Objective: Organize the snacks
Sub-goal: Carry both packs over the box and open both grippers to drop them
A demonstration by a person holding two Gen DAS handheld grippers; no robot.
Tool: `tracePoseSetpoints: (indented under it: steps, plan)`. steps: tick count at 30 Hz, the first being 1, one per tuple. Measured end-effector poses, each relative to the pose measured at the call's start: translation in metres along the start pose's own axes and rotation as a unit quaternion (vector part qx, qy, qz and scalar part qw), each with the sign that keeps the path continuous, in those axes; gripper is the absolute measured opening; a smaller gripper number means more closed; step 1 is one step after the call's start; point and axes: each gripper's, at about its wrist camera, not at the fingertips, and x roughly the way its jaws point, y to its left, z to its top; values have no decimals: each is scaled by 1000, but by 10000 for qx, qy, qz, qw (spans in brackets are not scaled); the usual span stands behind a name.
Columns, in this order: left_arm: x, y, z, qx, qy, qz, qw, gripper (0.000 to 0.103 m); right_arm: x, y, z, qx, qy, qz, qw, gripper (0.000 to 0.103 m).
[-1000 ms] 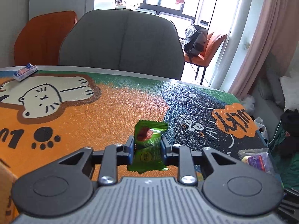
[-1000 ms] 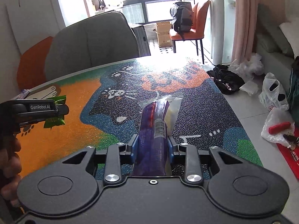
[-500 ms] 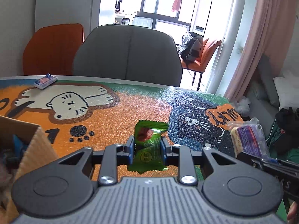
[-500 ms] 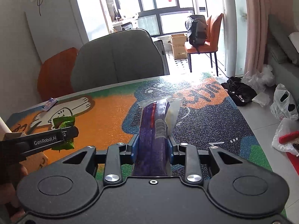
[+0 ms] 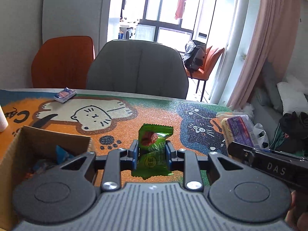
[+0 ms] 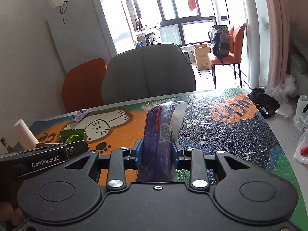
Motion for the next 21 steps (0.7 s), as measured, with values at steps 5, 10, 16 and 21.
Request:
tracePoseSetpoints:
  steps: [5, 10, 16, 21]
  plan:
    - [-17, 21, 3, 46, -5, -23, 10000, 27, -1, 16, 3, 100, 45, 320, 9994, 30]
    - [-31, 52, 7, -2, -33, 102, 9999, 27, 0, 39, 2, 32, 74, 534, 9985, 30]
    - [-43, 84, 6, -58, 38, 227, 9997, 27, 7, 60, -3, -26, 161, 692, 9975, 29]
    - [-47, 108, 0, -180, 131, 320, 9992, 27, 9, 82, -7, -108, 198, 803, 9965, 30]
